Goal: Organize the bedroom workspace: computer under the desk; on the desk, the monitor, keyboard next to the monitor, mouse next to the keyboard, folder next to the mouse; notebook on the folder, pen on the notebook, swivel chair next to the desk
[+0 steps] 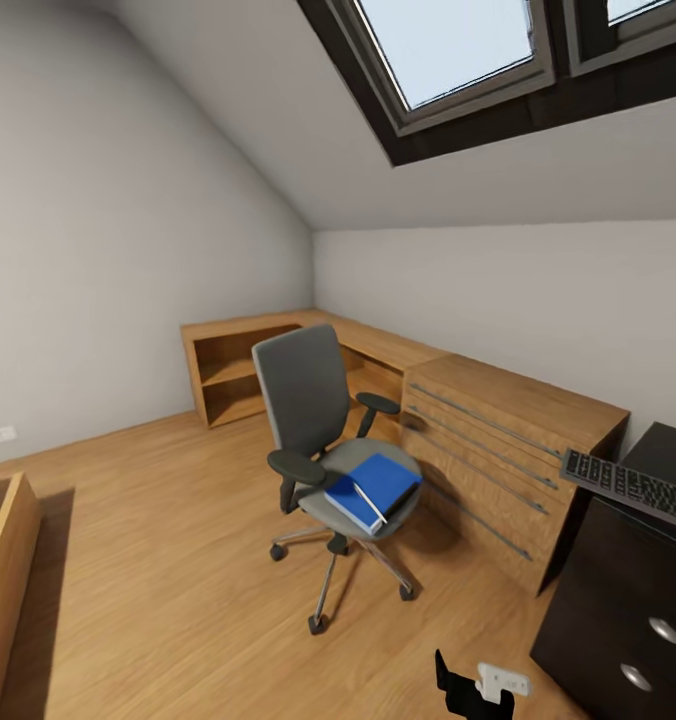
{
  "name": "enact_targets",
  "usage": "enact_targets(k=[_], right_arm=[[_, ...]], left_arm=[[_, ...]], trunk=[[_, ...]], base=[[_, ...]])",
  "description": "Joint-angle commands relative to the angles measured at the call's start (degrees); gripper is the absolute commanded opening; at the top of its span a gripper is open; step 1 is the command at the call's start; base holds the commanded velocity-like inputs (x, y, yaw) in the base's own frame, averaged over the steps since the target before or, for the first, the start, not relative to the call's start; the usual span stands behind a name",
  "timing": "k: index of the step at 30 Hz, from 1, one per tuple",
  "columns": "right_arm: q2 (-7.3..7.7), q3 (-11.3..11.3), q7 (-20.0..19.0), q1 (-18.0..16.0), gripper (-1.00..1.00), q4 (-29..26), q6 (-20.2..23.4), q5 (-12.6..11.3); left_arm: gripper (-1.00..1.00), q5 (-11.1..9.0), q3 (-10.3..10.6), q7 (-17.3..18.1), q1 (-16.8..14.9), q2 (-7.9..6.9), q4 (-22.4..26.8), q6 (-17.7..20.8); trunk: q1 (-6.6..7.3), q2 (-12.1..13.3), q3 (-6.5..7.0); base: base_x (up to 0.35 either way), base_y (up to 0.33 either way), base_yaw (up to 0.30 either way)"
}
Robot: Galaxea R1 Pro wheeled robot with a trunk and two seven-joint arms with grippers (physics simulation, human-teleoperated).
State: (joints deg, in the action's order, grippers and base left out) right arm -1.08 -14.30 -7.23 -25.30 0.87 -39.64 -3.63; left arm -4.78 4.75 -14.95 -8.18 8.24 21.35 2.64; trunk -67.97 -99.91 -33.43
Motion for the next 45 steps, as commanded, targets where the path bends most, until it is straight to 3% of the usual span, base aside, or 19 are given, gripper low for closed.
enact_targets(k=[1,13,21,25,28,34,36,41,45], right_arm=[[0.01,-0.38,-0.59,-0.04,1.00,0.09,-0.18,-0.41],[-0.32,-0.38,-0.64,0.09,1.00,0.09,-0.20,-0.32],[-0.79,-0.34,-0.68,0.84,1.00,0.09,-0.55,0.42],[-1.14,-0.35,-0.68,1.49,1.00,0.09,-3.07,2.85],[-1.49,-0.36,-0.65,2.65,1.00,0.09,-7.28,5.07],[-2.33,-0.38,-0.65,4.58,1.00,0.09,-15.57,6.77],[-3.23,-0.36,-0.66,6.39,1.00,0.05,-19.77,7.17],[-4.31,-0.38,-0.55,9.01,1.00,-0.24,-20.36,7.42],[-4.29,-0.26,-0.74,9.10,1.00,-0.19,-20.36,7.53]], left_arm=[[1.00,-0.54,0.46,-0.05,-1.09,-0.10,-1.37,0.27],[1.00,-0.82,0.37,1.66,-2.99,-1.74,-4.02,0.28],[1.00,-0.77,0.39,1.76,-3.06,-1.23,-4.19,-0.02],[1.00,-0.72,0.42,1.76,-3.07,-0.91,-4.25,-0.23],[1.00,-0.69,0.43,1.77,-3.07,-0.78,-4.24,-0.33],[1.00,-0.68,0.44,1.77,-3.07,-0.73,-4.23,-1.39],[1.00,-0.66,0.48,1.75,-3.07,-0.70,-4.22,-3.00],[1.00,-0.59,0.52,1.77,-3.07,-0.68,-4.22,-4.78],[1.00,-0.54,0.53,1.71,-3.07,-0.75,-4.21,-5.67]], trunk=[[0.23,0.38,0.12],[2.87,5.20,2.28],[4.63,8.41,3.71],[5.50,10.01,4.43],[6.16,11.21,4.97],[7.48,13.62,6.05],[7.92,14.42,6.41],[9.02,16.43,7.30],[9.90,18.03,8.02]], base=[[0.000,0.000,-0.207],[0.000,0.000,-0.251],[0.000,0.000,-0.270],[0.000,0.000,-0.274],[0.000,0.000,-0.274],[0.000,0.000,-0.274],[0.000,0.000,-0.275],[0.000,0.000,-0.277],[0.000,0.000,-0.278]])
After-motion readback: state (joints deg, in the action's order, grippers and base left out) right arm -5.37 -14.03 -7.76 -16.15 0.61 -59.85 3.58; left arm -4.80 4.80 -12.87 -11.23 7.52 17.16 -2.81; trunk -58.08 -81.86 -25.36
